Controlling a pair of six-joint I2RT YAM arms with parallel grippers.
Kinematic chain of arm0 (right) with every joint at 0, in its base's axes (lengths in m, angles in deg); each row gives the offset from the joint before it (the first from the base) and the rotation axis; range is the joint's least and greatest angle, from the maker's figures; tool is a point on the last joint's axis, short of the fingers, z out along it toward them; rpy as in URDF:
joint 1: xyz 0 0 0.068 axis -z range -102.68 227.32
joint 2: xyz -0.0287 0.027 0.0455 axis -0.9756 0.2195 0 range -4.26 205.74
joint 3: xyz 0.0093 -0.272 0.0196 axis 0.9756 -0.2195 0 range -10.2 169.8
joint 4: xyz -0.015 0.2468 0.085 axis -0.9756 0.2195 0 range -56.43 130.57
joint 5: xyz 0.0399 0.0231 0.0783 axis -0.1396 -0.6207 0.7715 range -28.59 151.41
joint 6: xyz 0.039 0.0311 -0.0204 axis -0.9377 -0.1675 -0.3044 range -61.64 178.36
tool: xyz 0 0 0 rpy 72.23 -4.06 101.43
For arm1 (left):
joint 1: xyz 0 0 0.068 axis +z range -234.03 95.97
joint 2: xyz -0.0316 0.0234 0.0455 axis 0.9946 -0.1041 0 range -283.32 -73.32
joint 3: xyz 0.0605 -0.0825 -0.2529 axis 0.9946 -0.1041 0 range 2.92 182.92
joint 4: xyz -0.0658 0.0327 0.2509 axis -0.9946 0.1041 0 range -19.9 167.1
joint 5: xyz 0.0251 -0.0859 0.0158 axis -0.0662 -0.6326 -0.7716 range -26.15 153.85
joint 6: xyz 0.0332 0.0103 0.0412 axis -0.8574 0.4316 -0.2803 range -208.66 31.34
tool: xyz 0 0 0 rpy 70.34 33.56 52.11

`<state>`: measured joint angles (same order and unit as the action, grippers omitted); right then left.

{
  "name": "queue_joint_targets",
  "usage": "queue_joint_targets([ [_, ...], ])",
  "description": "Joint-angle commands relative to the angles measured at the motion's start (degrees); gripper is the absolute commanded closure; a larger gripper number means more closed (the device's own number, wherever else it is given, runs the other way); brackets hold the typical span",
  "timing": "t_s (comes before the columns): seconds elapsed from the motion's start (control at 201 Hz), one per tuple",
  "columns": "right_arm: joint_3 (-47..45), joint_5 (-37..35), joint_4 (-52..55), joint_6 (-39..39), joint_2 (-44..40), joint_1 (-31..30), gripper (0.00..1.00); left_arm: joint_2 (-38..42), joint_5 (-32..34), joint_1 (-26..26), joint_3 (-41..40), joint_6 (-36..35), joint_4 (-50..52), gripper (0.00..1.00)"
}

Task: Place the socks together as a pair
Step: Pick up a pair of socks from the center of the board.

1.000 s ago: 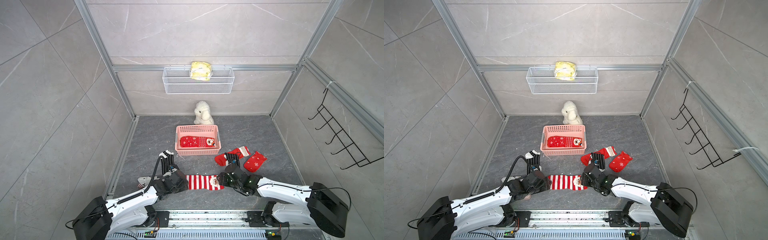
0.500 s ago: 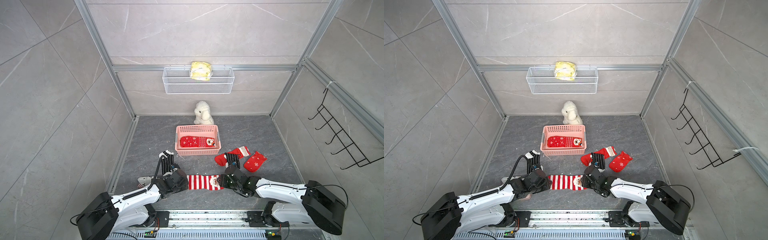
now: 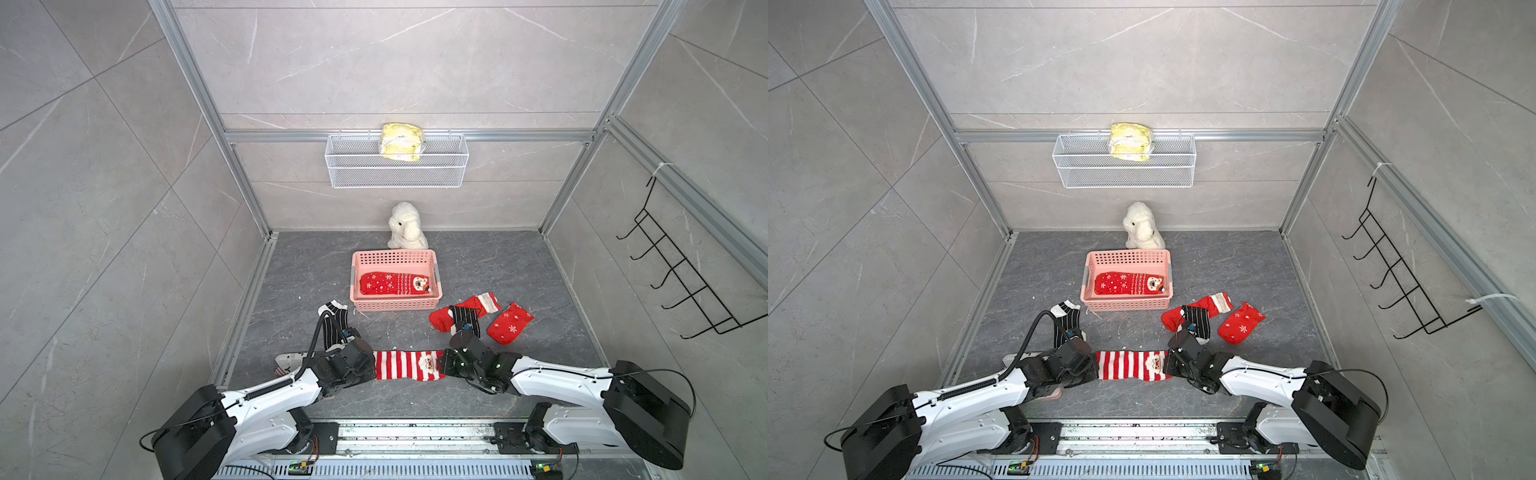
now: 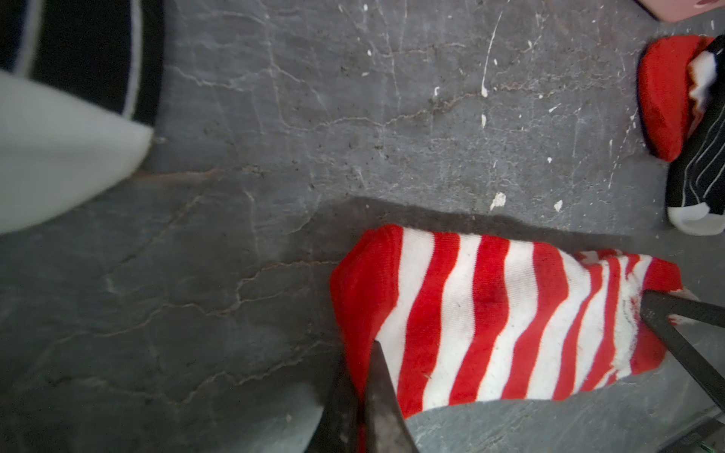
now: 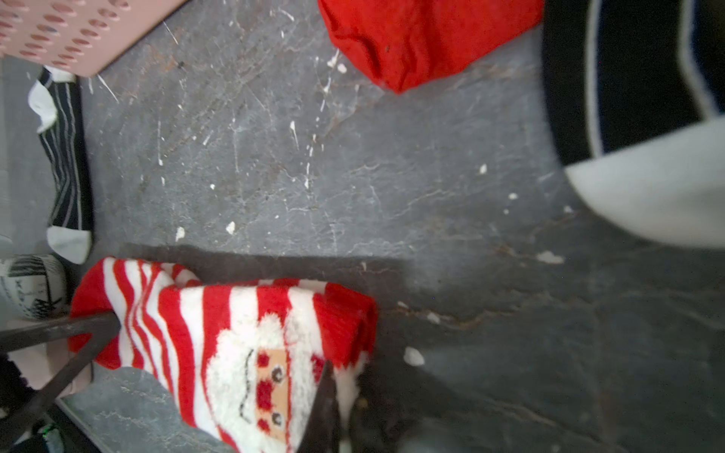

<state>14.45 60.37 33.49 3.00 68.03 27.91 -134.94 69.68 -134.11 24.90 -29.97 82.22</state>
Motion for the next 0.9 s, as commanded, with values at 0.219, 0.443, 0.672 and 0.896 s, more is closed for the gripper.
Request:
queue_joint_targets([
  [0.219, 5.3, -0.3, 8.5, 2.6, -9.0, 0.1, 1.00, 6.1, -2.0, 0.3, 11.4, -6.8, 11.1, 1.00],
  [0.443, 16.7, -5.9, 20.0, 6.9, -12.7, 0.1, 1.00, 6.2, 1.3, 0.3, 25.4, -13.5, 22.4, 1.00],
  [0.672, 29.8, -6.0, 20.0, 14.2, -7.7, 4.8, 1.00, -1.5, 0.9, 7.3, 39.9, -22.9, 27.4, 1.00],
  [0.896, 43.3, 0.6, 16.8, 18.1, 5.9, 11.1, 1.00, -13.9, -8.0, 18.5, 53.2, -30.8, 26.2, 1.00],
])
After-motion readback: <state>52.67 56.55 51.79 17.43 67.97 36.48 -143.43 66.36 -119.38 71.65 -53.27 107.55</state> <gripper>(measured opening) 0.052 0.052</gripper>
